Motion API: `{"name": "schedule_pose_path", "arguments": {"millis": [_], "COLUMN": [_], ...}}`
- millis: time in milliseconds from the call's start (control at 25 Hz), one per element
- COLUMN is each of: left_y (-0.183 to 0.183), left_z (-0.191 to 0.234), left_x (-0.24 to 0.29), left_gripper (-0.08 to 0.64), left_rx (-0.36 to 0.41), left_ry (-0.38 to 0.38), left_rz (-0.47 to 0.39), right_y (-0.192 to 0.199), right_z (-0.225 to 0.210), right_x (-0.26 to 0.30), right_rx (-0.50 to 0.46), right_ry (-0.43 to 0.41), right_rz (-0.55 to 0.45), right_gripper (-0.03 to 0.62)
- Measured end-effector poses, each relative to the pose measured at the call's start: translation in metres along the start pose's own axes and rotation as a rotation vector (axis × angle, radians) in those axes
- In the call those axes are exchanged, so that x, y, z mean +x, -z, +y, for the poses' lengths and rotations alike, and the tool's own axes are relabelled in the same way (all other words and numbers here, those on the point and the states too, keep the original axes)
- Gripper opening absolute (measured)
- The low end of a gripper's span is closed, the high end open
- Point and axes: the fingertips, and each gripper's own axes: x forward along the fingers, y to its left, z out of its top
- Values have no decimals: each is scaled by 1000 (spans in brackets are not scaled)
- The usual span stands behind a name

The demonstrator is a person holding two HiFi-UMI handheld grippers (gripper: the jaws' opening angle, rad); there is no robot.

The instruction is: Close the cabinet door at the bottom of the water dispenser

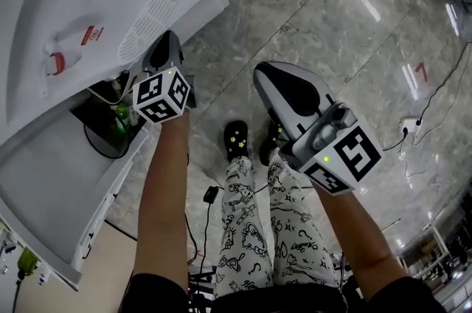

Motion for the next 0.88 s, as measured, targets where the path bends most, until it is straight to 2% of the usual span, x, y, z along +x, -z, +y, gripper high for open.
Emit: {"name": "schedule_pose_path", "arguments": {"millis": [160, 360, 480, 560, 760, 880], "left_y": [-12, -19, -32, -49, -121, -183], "left_z": [8, -8, -37, -64, -148, -197], "left_x": [4, -12, -39, -66, -159, -224], "left_gripper": [-2, -2, -2, -2, -2, -2], "left_rx": [-2, -15, -1, 42, 202, 270], "left_ry": [-37, -5, 76, 148, 306, 378], "left_rz": [-8, -14, -28, -56, -172, -287], "right_y": [-2, -21, -40, -55, -99, -147], "right_z": [-8, -4, 3, 14, 60, 103], "right_x": [-7, -14, -19, -26, -56, -77], "right_rx": [8, -12, -27, -47, -91, -121], "right_ry": [36, 50, 53, 47, 4, -10], "right_rz": [5, -21, -44, -61, -87, -124], "right_gripper": [17, 17, 17, 17, 17, 17]}}
